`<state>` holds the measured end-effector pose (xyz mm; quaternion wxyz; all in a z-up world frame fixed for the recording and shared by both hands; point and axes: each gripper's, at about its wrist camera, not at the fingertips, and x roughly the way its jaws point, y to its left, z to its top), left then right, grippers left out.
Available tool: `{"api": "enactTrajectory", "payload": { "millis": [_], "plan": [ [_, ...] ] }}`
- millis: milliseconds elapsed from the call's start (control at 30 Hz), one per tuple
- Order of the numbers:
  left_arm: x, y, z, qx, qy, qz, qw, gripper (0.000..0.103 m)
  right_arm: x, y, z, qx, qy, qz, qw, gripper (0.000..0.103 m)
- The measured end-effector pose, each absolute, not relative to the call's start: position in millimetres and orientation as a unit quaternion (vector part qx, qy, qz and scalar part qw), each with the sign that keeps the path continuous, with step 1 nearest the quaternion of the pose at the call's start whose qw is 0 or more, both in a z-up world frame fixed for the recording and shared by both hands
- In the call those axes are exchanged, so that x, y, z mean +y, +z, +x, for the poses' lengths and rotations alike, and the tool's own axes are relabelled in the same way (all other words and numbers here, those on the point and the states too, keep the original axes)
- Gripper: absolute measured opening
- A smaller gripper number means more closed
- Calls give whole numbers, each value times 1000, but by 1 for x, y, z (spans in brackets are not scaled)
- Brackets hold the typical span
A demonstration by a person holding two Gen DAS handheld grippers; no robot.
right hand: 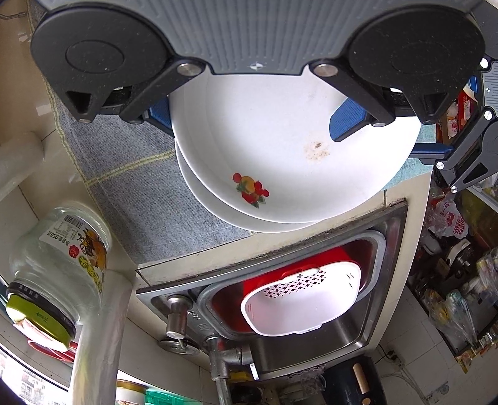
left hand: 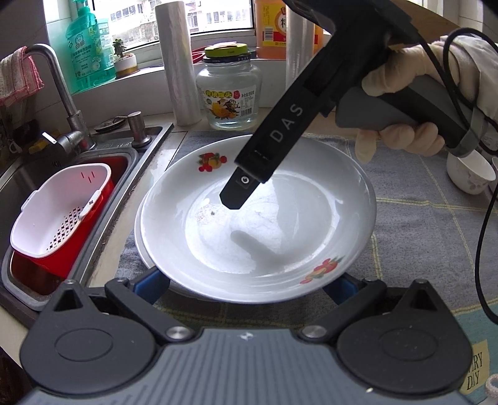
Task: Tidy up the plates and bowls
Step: 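Lower the held plate with the right tool onto the plate stack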
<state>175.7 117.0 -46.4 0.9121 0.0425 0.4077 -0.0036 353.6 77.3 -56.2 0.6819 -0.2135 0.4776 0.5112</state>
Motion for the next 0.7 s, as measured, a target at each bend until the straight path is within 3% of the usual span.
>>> {"api": "enactTrajectory", "payload": {
  "millis": [700],
  "plan": [
    [127, -49, 175, 425, 23, 24, 905, 102, 102, -73, 349, 473, 526, -241, 665, 102]
  ]
}}
